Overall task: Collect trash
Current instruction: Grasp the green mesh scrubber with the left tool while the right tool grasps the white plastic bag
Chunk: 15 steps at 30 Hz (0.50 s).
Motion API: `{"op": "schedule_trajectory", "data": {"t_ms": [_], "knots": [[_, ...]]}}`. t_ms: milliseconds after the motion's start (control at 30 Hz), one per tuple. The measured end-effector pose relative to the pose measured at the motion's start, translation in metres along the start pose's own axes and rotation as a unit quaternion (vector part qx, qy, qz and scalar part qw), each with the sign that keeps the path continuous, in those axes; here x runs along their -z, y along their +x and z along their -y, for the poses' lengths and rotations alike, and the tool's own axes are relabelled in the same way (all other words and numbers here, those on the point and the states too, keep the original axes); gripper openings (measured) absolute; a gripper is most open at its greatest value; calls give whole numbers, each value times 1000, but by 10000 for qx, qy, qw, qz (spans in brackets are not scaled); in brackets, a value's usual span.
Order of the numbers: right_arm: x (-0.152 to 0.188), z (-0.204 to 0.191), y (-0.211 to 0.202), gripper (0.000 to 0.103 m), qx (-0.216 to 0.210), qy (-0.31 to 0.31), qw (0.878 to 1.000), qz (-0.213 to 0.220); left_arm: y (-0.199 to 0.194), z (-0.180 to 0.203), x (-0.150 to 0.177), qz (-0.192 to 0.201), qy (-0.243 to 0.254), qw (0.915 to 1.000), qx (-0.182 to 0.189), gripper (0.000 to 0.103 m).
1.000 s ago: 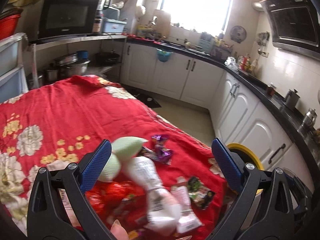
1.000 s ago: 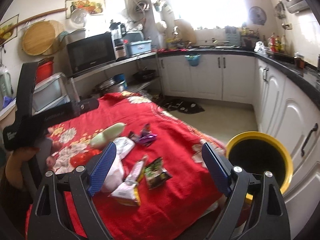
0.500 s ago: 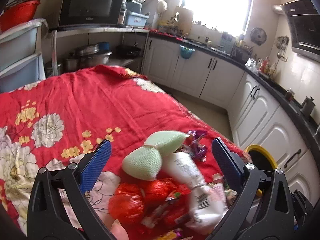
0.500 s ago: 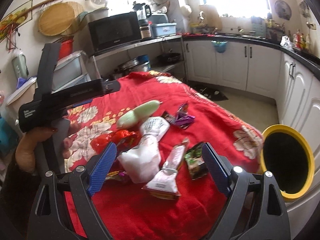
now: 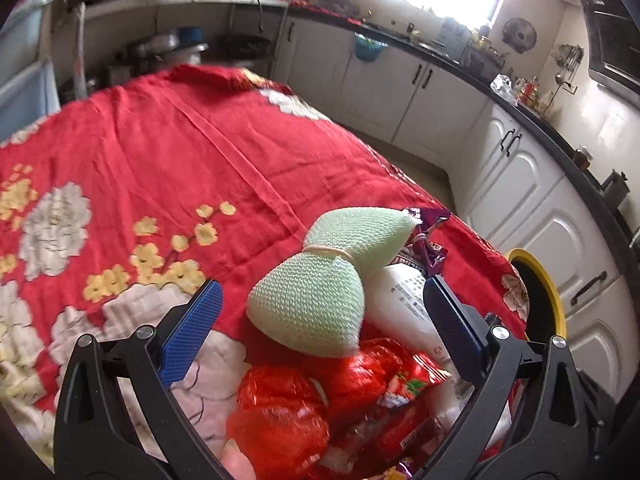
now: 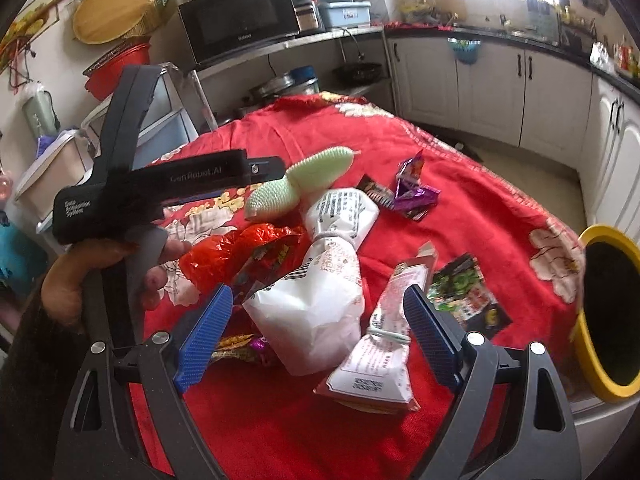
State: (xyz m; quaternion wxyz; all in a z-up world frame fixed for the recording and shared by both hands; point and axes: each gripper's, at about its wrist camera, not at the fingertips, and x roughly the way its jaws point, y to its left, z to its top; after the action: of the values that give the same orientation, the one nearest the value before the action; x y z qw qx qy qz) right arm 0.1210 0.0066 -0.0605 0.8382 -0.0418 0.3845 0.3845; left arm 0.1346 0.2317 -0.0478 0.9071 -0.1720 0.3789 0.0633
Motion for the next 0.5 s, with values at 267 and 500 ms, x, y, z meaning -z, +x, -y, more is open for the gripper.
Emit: {"op": "schedule_trajectory", "data": {"t_ms": [267, 500], "knots": [[-4, 9, 21, 85, -214, 326, 9988, -304, 35, -23, -7, -634, -376, 9955, 588, 92], [-6, 10, 35, 71, -508, 546, 9957, -553, 50, -27, -7, -938, -374, 9931, 596, 84]]}}
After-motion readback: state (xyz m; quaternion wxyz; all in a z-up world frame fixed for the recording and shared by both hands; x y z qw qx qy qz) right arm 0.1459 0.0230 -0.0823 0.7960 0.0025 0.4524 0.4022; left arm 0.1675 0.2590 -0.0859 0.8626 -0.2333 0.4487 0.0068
